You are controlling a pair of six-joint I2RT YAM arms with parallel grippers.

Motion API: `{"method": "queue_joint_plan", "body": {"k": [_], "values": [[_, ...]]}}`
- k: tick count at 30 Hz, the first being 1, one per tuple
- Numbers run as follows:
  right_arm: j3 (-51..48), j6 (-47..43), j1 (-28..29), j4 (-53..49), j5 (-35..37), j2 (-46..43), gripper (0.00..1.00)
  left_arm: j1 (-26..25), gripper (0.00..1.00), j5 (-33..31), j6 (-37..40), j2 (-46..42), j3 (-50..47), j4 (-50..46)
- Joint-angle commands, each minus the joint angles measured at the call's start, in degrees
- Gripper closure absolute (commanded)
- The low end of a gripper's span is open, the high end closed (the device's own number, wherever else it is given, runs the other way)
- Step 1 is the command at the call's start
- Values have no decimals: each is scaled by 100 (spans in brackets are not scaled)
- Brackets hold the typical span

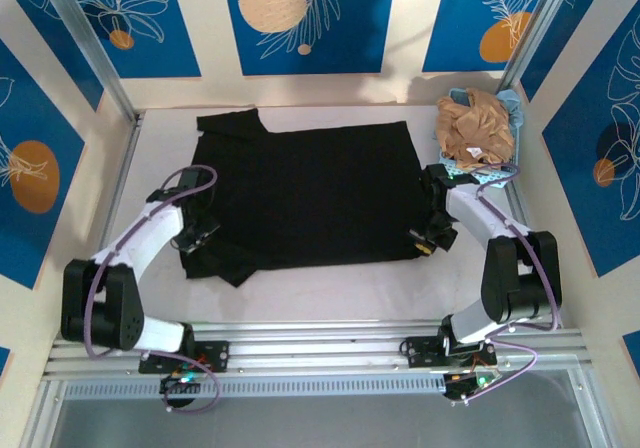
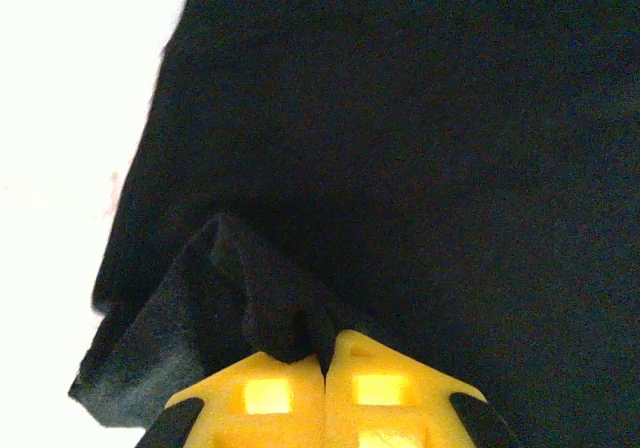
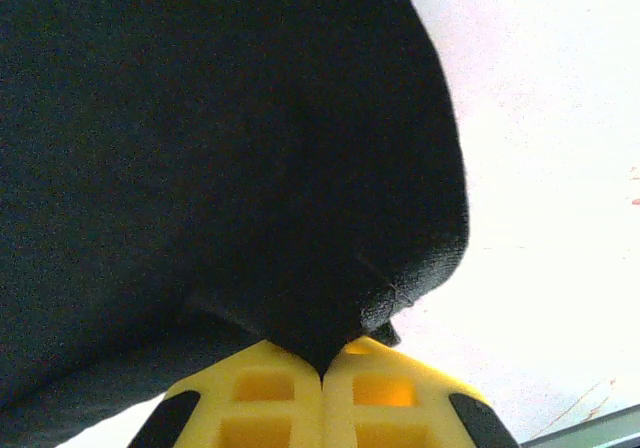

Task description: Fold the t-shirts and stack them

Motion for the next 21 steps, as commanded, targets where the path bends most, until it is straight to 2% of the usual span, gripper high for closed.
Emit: {"method": "queue_joint_plan", "body": {"k": [1, 5, 10, 14, 21], "values": [[114, -39, 61, -7, -117, 106, 100, 65, 100, -293, 530, 277, 173, 43], [124, -39, 83, -13, -118, 133, 100, 51, 100, -241, 494, 86, -150, -86], [47, -41, 86, -5, -76, 79, 100, -147, 100, -214, 313, -801, -608, -557], [-8, -65, 83, 48, -82, 106, 100, -292, 100, -217, 264, -1125, -913, -1031], [1, -131, 82, 30, -22, 100, 100, -821, 100, -2, -216, -1630, -1539, -1351]]}}
